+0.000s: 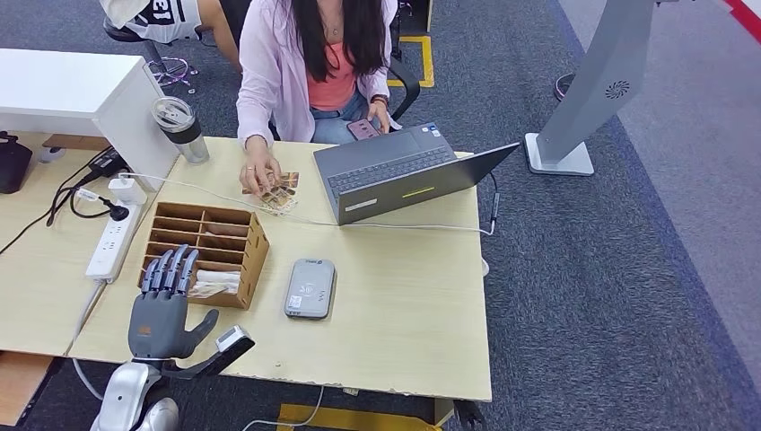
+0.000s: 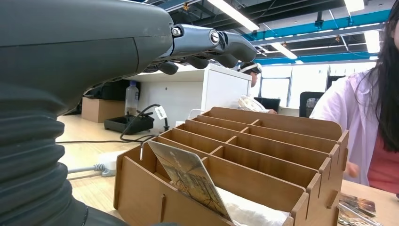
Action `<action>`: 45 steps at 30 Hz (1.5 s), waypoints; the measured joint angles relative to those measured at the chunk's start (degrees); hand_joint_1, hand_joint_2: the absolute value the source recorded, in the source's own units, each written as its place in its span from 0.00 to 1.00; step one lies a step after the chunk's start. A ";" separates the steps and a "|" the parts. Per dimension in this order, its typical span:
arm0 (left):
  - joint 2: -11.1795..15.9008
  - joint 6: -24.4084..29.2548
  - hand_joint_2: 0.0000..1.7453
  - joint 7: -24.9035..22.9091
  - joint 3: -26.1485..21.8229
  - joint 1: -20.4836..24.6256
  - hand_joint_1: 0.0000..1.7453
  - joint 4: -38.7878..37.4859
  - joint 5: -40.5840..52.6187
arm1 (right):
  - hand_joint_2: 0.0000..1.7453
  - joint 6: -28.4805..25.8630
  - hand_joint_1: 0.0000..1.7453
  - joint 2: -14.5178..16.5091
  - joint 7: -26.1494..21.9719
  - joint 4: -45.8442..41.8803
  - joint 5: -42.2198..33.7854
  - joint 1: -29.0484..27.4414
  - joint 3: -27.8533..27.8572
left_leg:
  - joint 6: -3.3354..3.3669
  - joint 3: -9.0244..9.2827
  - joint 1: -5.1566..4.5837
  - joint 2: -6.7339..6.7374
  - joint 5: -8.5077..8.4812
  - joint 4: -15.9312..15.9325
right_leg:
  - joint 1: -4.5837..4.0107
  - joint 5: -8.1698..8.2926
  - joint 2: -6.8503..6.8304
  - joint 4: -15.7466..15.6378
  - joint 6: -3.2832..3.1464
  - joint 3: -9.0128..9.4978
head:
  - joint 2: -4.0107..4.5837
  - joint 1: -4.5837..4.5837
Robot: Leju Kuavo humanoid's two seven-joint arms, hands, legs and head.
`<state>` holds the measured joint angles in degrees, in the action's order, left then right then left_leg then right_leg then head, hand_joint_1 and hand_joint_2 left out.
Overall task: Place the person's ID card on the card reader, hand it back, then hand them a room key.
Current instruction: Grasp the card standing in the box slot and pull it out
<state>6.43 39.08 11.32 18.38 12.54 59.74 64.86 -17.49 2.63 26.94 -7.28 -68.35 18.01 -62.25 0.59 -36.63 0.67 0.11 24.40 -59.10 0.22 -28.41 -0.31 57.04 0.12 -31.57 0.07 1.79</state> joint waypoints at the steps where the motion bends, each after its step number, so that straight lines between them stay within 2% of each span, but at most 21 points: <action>1: 0.00 0.00 1.00 0.00 -0.01 0.00 0.25 0.00 -0.01 | 1.00 0.00 0.00 0.01 -0.04 0.00 0.00 0.00 0.01 | 0.00 0.00 0.00 0.00 0.00 0.00 | 0.00 0.00 0.00 0.00 0.00 0.00 | 0.00 0.00; 4: 0.00 -0.01 1.00 0.00 -0.02 0.00 1.00 0.00 -0.01 | 1.00 0.01 0.00 0.03 -0.06 0.00 -0.02 0.00 0.02 | 0.00 0.00 0.00 0.00 0.00 0.00 | 0.00 0.00 0.00 0.00 0.00 0.00 | 0.00 0.00; 45: -0.02 -2.25 1.00 0.24 -0.02 0.74 1.00 0.02 -1.78 | 1.00 -0.08 0.00 0.04 -0.23 0.00 -1.04 -0.07 0.01 | 0.00 0.00 0.00 0.01 0.00 0.00 | 0.00 0.00 0.01 0.00 0.00 0.00 | 0.00 0.00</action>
<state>6.40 36.83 11.56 18.36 13.28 59.76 63.07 -17.57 2.67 26.71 -7.28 -69.39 17.94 -62.24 0.59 -36.62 0.67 0.11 24.40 -59.10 0.23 -28.41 -0.30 57.04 0.12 -31.57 0.07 1.79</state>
